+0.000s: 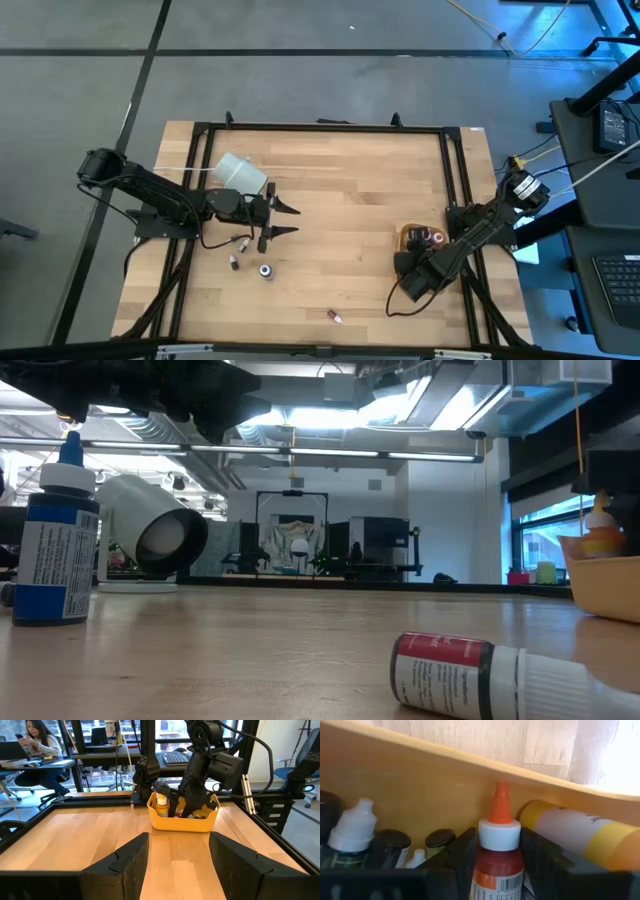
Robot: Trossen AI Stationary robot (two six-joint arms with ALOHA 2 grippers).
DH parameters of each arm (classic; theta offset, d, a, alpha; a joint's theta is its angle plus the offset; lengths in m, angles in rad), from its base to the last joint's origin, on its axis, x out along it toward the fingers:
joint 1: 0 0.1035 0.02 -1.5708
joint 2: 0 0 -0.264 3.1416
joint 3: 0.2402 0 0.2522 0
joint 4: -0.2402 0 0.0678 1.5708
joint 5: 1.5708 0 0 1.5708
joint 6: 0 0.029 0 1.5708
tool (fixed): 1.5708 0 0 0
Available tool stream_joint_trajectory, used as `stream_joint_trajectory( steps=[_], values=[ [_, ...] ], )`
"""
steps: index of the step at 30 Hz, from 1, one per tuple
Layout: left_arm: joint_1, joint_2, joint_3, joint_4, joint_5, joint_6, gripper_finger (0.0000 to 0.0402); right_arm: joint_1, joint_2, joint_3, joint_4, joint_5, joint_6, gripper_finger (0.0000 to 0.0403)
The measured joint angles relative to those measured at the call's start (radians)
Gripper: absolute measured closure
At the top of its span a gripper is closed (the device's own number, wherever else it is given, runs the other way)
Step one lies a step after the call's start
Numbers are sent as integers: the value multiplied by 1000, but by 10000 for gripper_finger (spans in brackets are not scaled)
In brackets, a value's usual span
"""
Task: Pick & Place food coloring
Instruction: Put the large orange food coloring bottle into the yellow bin
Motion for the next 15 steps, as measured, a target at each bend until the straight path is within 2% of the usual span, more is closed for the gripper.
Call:
stream_joint_trajectory(
  steps=[7,15],
  values=[
    [0,0,0,0,0,0,199,-16,5,0,0,-3,-4,253],
    [0,0,0,0,0,0,195,-16,5,6,-8,-3,40,293]
  ],
)
